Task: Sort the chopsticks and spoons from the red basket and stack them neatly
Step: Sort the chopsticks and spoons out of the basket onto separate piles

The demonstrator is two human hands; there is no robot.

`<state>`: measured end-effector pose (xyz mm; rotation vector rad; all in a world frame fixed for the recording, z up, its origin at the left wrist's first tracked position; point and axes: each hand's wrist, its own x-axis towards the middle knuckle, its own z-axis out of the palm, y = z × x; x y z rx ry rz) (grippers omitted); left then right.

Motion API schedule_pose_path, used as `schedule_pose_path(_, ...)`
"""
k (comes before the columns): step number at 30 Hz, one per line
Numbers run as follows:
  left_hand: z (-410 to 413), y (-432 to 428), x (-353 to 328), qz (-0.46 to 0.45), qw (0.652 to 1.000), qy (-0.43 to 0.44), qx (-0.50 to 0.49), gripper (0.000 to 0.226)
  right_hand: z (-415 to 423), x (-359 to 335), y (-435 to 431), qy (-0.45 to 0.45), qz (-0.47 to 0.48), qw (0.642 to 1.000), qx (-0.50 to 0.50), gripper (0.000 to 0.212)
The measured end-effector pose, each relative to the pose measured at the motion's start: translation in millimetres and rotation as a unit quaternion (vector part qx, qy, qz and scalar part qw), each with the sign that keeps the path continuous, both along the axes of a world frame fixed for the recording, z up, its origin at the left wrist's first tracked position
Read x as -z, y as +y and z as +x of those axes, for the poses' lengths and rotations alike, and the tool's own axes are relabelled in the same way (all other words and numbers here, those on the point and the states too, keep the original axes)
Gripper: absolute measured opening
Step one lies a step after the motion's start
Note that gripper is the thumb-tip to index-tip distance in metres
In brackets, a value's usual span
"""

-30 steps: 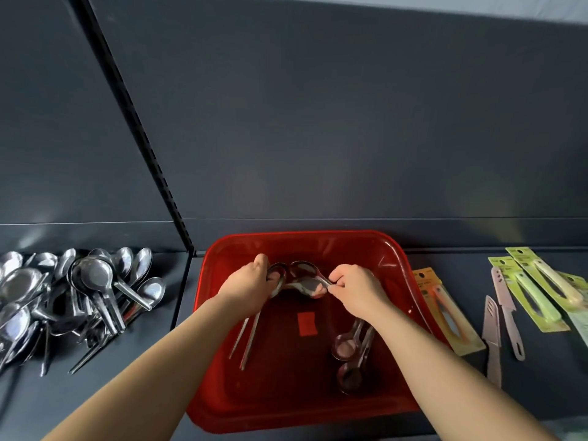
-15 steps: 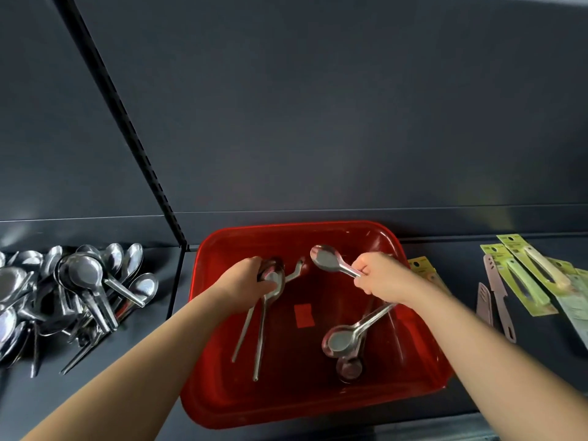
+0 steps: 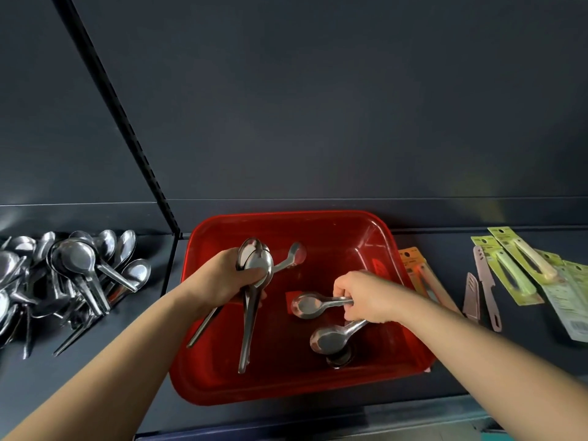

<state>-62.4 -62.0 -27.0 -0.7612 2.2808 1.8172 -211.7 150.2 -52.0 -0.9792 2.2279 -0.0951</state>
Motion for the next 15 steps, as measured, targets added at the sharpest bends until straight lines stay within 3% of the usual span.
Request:
schedule_pose_path(5, 14.4, 1.6, 0.9, -0.002, 1.000, 0.004, -0.022, 0.009, -7.4, -8.2, 7.9, -0.008, -0.002, 1.000, -0.015, 0.011)
schedule_pose_path(9, 21.7, 6.2, 2.3, 0.014, 0.999, 0.007, -0.045, 0.008, 0.8, -11.7, 10.2, 0.005, 0.041, 0.997, -0.070, 0.035)
schedule_pose_path(15, 23.8, 10.1, 0.0, 0.011, 0.998, 0.005, -0.068, 0.006, -6.0, -9.5, 8.6, -0.002, -0.005, 0.998, -0.069, 0.021)
